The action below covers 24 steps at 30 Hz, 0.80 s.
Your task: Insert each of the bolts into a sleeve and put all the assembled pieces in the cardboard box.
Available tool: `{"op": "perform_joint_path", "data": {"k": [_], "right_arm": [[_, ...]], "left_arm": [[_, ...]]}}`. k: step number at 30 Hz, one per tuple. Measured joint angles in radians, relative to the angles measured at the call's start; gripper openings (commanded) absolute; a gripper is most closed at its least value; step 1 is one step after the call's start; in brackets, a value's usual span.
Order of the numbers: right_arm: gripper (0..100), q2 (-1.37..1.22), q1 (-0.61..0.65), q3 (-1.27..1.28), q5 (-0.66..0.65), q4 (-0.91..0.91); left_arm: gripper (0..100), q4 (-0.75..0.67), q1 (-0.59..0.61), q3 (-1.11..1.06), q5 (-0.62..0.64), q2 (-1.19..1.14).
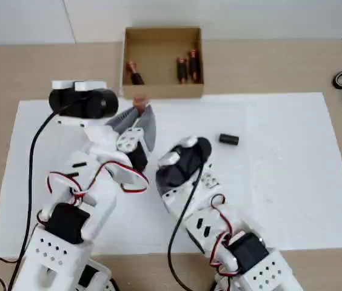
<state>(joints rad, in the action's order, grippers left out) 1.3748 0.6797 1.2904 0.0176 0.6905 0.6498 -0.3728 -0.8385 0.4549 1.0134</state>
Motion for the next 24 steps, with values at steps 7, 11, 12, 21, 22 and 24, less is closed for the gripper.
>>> {"op": "perform_joint_path", "data": {"k": [7, 11, 12, 21, 22, 24], "right_arm": [[0.4, 0.040, 0.002, 0.003, 0.000, 0.000], [0.4, 0.040, 0.002, 0.003, 0.000, 0.000], [0.4, 0.040, 0.002, 0.003, 0.000, 0.000], [0.4, 0.040, 0.000, 0.003, 0.000, 0.000], [0.4, 0.040, 0.000, 0.003, 0.000, 0.000], [0.4, 0.040, 0.002, 0.003, 0.000, 0.000]], "left_arm": [[1, 0.000, -0.020, -0.058, 0.000, -0.002], [1, 0.000, -0.049, -0.094, -0.005, -0.002], [1, 0.000, -0.054, -0.094, -0.003, -0.002], [1, -0.032, -0.057, -0.094, -0.003, 0.020], [1, -0.034, -0.055, -0.094, -0.003, 0.029], [1, -0.034, -0.052, -0.094, 0.002, 0.046]]}}
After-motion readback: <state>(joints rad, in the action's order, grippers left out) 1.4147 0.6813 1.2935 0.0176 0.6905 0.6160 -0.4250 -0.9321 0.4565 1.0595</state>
